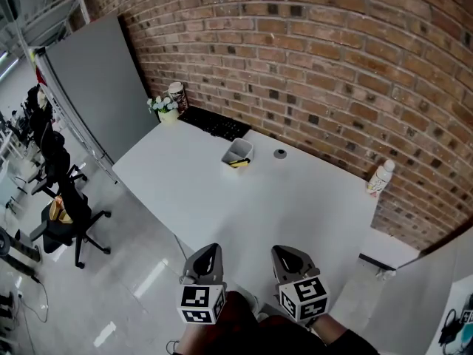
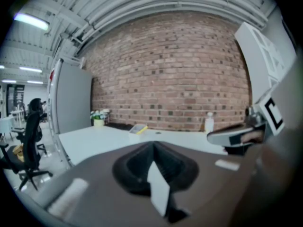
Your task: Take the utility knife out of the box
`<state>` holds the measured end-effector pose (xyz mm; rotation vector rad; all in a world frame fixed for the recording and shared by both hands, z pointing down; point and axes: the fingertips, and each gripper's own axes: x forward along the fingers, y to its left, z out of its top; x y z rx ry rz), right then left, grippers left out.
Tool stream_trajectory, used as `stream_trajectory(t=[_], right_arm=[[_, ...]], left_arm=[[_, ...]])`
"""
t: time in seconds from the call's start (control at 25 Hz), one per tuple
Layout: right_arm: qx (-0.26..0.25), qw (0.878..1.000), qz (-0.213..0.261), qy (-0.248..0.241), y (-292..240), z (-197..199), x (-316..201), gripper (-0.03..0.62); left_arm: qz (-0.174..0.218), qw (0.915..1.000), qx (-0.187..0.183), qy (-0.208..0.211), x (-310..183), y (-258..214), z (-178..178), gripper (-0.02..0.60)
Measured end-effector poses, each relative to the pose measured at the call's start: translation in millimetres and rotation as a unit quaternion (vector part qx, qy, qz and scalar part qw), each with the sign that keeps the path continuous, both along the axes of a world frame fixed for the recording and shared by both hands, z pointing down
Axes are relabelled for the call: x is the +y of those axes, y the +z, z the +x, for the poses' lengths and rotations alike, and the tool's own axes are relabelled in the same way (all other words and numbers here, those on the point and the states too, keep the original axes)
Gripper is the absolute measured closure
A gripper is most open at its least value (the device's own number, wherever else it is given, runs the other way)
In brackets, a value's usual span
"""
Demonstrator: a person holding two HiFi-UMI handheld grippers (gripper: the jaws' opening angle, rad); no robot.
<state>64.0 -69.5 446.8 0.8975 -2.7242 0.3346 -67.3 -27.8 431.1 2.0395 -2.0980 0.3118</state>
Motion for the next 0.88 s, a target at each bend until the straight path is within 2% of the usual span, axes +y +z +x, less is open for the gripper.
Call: stream_trajectory(t=[0.36,0.88], right_arm=[[0.000,1.000,0.005,0.003,0,-11,-11,0.586],[0.016,0.999,0.002,0.047,5,-46,-54,0.586]], left_arm=[[0.001,0.9997,-0.011,0.020,-25,-1,-6,0.577],[-0.013,0.9969,-0.009,0.078,-94,12,-40,0.577]])
